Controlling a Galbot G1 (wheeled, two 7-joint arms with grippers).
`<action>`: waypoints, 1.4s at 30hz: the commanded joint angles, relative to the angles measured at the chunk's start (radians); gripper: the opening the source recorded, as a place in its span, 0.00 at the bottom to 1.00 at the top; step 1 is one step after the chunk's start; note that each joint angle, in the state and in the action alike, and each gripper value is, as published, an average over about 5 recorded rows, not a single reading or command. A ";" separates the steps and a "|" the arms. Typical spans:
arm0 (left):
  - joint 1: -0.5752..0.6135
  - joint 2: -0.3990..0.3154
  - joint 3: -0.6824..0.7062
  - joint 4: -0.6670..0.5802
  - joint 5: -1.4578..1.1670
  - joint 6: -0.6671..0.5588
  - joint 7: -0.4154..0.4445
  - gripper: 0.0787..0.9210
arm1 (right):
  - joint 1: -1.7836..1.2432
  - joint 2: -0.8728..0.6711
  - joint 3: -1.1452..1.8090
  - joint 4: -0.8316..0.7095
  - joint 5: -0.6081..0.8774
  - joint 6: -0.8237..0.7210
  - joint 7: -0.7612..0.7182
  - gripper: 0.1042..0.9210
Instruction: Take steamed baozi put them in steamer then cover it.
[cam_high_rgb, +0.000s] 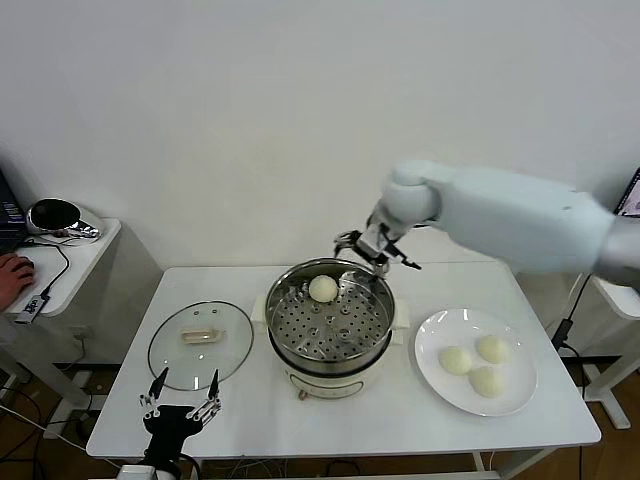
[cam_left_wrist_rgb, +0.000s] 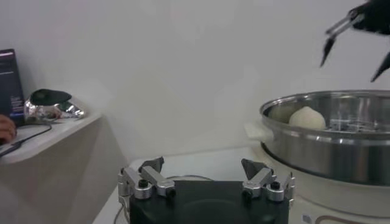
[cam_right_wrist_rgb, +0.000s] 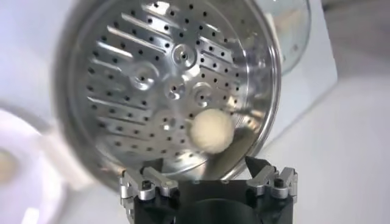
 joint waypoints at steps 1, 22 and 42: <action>0.005 0.009 0.003 -0.005 -0.001 -0.002 0.001 0.88 | 0.037 -0.382 -0.028 0.252 0.100 -0.305 -0.042 0.88; 0.030 -0.005 -0.009 -0.011 0.011 -0.003 0.000 0.88 | -0.719 -0.366 0.492 -0.046 -0.265 -0.189 -0.046 0.88; 0.022 -0.009 -0.022 0.014 0.008 -0.003 0.000 0.88 | -0.808 -0.138 0.543 -0.271 -0.319 -0.137 -0.033 0.88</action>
